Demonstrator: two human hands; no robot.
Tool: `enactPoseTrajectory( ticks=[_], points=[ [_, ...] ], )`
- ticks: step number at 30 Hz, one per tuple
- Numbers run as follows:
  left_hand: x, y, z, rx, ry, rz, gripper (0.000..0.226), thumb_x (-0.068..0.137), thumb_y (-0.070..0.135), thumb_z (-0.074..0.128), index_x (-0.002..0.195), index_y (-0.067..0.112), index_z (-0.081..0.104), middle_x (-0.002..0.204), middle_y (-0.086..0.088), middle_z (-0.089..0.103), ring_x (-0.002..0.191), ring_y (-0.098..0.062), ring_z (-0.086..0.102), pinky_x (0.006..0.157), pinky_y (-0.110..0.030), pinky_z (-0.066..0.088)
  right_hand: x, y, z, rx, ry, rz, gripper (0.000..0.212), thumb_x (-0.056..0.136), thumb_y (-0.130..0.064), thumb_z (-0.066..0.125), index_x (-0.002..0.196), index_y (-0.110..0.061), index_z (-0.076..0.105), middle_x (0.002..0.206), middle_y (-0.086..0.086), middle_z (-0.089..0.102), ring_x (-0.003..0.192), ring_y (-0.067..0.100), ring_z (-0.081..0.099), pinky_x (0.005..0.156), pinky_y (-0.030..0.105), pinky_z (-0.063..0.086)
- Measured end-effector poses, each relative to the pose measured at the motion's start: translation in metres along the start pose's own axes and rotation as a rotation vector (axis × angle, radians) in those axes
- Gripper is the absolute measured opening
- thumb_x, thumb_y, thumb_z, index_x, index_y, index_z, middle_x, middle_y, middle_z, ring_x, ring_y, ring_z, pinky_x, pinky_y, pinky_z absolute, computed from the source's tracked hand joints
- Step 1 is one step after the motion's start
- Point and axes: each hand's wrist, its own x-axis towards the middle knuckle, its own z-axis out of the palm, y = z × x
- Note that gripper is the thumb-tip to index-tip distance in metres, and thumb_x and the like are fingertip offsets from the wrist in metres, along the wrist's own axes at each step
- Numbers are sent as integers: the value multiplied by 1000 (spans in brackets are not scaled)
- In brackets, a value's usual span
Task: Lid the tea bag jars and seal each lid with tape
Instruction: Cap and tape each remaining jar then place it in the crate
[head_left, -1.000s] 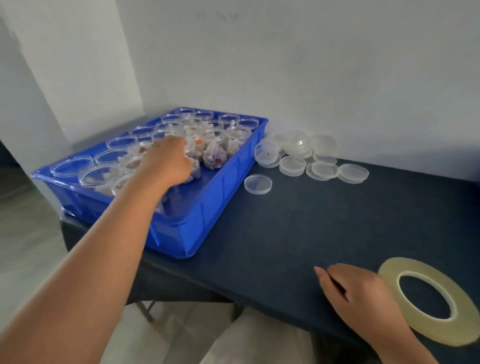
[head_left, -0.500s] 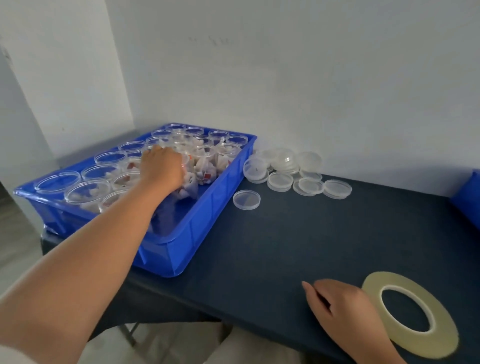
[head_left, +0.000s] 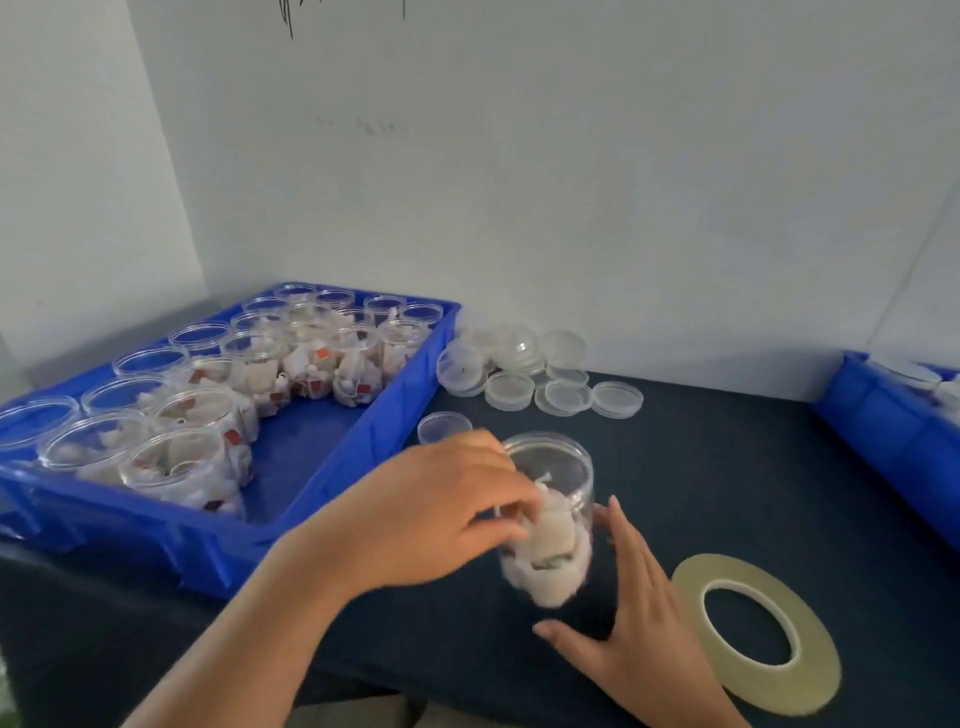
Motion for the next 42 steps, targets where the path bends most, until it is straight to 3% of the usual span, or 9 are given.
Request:
enactPoseTrajectory(
  ticks=[5,9,15,22,28,33,36,39,42],
  points=[
    [10,3,62,-159,40,121,20,100,45,70,119,41,70,112,20,67,118,1,54,92,-30,54,2,-3,-9,289,-16,62,117,63,-72,91,157,-43,29,138,-22,61,123,3,66,95,25,56],
    [30,-41,83,-785,312,-324,22,97,51,71,118,43,73,126,17,72,120,-9,69,98,-28,56,4,-2,-8,320,85,106,96,60,-58,98,137,-46,41,129,-34,60,112,-3,68,85,16,56],
    [56,-133,124,-23,-82,-809,61,108,41,55,157,10,36,163,-11,41,148,-30,44,120,-45,38,5,-1,-7,324,34,130,95,63,-62,94,138,-52,37,133,-31,61,115,-1,67,90,27,59],
    [53,-124,145,57,72,-706,61,100,40,68,153,16,48,136,-7,67,128,-31,60,100,-44,55,6,-3,-7,302,58,142,93,62,-69,92,131,-66,30,131,-35,59,111,-7,65,85,15,55],
    [45,-111,154,5,56,-715,76,90,37,65,160,22,40,152,-6,59,136,-29,57,102,-42,52,5,-1,-6,255,64,137,94,60,-77,89,132,-67,29,132,-39,56,116,-12,61,85,14,55],
    [44,-111,156,131,73,-667,38,82,47,62,115,33,75,113,2,65,104,-25,64,81,-36,50,3,1,-6,237,58,145,96,58,-89,80,134,-68,25,134,-40,54,118,-12,59,87,16,57],
    [41,-111,162,154,190,-647,24,91,47,73,103,28,81,117,-3,55,113,-31,52,83,-41,53,3,2,-6,232,59,149,96,57,-91,78,132,-72,21,133,-41,53,118,-14,58,87,15,55],
    [42,-110,163,-12,266,-660,29,105,44,58,105,21,75,148,-13,52,137,-36,46,101,-51,49,2,3,-4,238,57,143,97,58,-89,80,132,-72,19,134,-40,54,119,-13,59,88,14,53],
    [49,-101,148,-591,589,-761,35,108,48,36,102,20,56,113,-6,74,104,-20,73,81,-40,56,1,4,-3,252,40,135,96,58,-93,75,132,-74,18,134,-40,54,119,-13,59,86,8,52]
  ],
)
